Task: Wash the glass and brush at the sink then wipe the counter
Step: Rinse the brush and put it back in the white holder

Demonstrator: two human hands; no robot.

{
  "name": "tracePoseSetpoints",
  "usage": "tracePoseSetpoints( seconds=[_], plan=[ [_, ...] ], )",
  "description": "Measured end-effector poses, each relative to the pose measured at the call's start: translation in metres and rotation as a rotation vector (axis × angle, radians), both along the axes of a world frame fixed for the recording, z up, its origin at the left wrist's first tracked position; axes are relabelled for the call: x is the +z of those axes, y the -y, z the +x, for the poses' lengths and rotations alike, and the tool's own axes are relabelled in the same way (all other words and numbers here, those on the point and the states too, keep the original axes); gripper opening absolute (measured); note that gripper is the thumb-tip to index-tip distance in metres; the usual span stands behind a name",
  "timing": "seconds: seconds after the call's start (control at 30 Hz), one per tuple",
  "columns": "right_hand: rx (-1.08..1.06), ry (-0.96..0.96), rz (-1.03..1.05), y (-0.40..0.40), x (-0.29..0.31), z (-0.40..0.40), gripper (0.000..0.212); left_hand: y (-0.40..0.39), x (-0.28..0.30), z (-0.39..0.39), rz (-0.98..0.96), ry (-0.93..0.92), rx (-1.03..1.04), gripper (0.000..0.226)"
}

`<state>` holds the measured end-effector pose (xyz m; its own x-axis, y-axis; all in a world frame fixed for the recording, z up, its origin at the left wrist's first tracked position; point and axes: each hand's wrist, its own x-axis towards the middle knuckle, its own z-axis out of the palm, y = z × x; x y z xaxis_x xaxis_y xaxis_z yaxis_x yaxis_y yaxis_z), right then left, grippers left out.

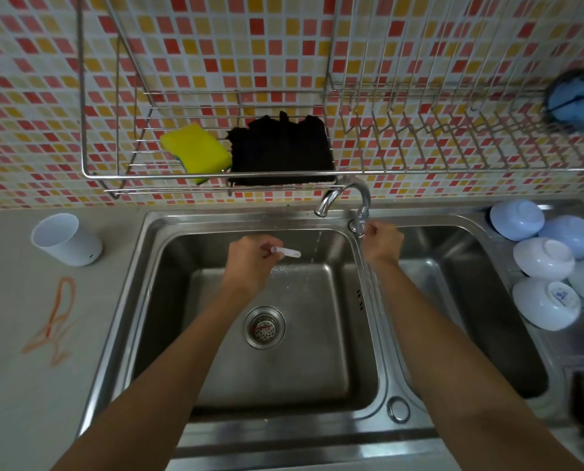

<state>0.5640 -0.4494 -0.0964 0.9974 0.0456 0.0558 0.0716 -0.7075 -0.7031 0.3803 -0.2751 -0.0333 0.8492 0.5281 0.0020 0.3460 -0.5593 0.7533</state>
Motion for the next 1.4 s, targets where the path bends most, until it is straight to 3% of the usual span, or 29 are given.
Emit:
tracePoseSetpoints(
  seconds=[0.27, 0.67, 0.97, 1.2, 1.4],
  plan=[
    [-0.009, -0.096, -0.023, -0.002, 0.01, -0.008, 0.025, -0.004, -0.005, -0.008, 0.029, -0.039, 0.001, 0.02],
    [0.015, 0.074, 0.025, -0.003, -0.018, -0.078, 0.03, -0.012, -0.018, -0.035, 0.0, -0.028, 0.123, 0.017],
    [0.198, -0.159, 0.022, -0.024, -0.018, -0.117, 0.035, -0.033, 0.002, -0.065, -0.024, 0.003, 0.162, 0.013],
    [0.352, -0.147, -0.01, -0.054, 0.001, -0.137, 0.038, -0.079, 0.024, -0.112, 0.004, -0.11, 0.262, 0.01],
    [0.587, -0.143, -0.068, -0.107, -0.002, -0.191, 0.039, -0.119, 0.033, -0.148, -0.169, -0.139, 0.391, 0.015]
  ],
)
